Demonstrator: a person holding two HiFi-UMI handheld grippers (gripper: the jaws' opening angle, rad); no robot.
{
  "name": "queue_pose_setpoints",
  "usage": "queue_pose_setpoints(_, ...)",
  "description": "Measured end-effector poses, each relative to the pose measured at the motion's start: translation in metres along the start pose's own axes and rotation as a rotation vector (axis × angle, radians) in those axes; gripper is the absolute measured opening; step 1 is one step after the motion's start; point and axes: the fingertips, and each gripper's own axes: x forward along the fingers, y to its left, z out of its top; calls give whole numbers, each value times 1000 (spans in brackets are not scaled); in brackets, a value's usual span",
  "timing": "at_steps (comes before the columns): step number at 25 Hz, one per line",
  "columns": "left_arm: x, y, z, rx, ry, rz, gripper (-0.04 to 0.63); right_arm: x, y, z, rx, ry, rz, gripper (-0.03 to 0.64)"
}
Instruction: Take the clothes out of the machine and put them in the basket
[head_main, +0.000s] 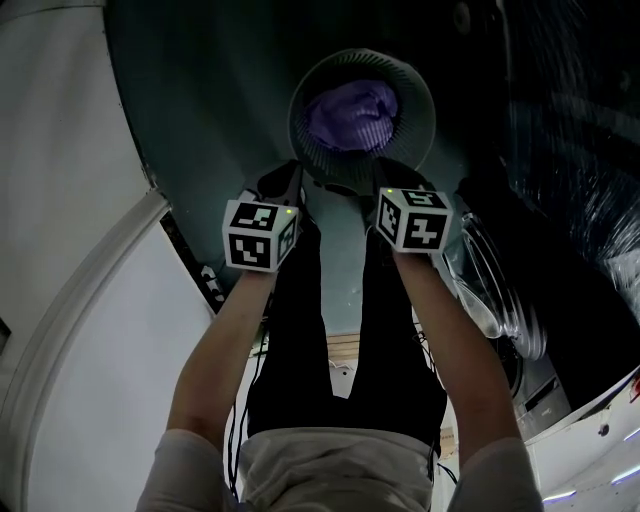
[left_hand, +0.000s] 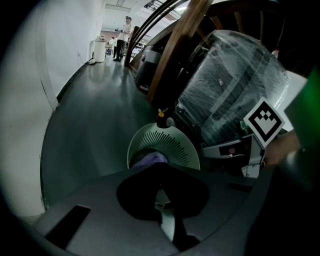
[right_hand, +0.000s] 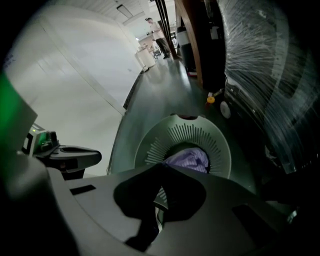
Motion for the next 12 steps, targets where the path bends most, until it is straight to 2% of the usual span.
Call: queue_pose_setpoints(12, -74, -37, 37, 53, -72, -15, 20, -89, 15, 40, 45, -137, -18, 6)
